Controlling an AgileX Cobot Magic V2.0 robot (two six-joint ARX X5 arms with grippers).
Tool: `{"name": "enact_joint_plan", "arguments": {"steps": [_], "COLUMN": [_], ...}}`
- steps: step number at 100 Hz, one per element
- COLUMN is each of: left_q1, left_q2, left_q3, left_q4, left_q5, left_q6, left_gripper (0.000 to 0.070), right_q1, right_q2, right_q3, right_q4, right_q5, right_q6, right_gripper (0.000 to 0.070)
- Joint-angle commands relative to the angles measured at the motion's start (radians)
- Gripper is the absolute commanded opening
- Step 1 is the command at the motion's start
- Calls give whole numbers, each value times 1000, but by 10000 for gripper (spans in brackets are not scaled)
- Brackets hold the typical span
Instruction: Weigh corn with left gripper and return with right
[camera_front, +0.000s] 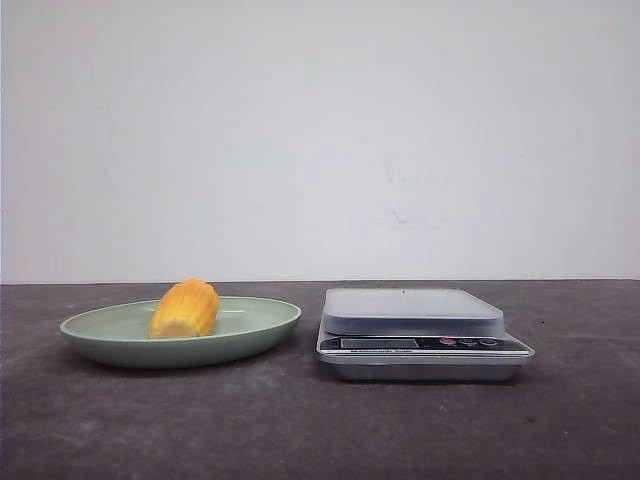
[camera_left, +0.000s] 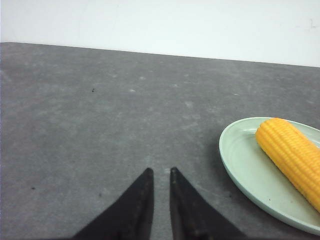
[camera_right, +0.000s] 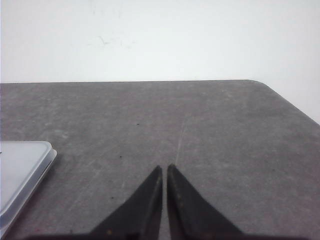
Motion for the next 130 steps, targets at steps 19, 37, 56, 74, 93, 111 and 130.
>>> {"name": "enact_joint_plan", "arguments": {"steps": [19,37,56,74,93,111,130], "left_q1": [2,2,2,2,2,2,2], "left_q2": [-1,-1,-1,-1,-1,-1,-1], "left_q3": [-16,-16,-16,-16,-16,-16,-16], "left_q4": [11,11,11,11,11,11,11], "left_q5": [0,0,0,0,0,0,0], "left_q6": [9,9,9,9,9,9,9], "left_gripper": [16,16,16,16,16,16,16], "right_q1": [1,1,1,1,2,2,2], "right_q2": [-2,-2,-2,-2,-2,-2,-2], "right_q3": [-4,-4,-4,-4,-4,-3,-3], "right_q4": [12,12,12,12,14,21,18], "right_q5": [0,0,0,0,-2,9,3], "right_q6": [5,5,5,5,10,9,40], "right_gripper": [12,12,11,12,11,11,11]}}
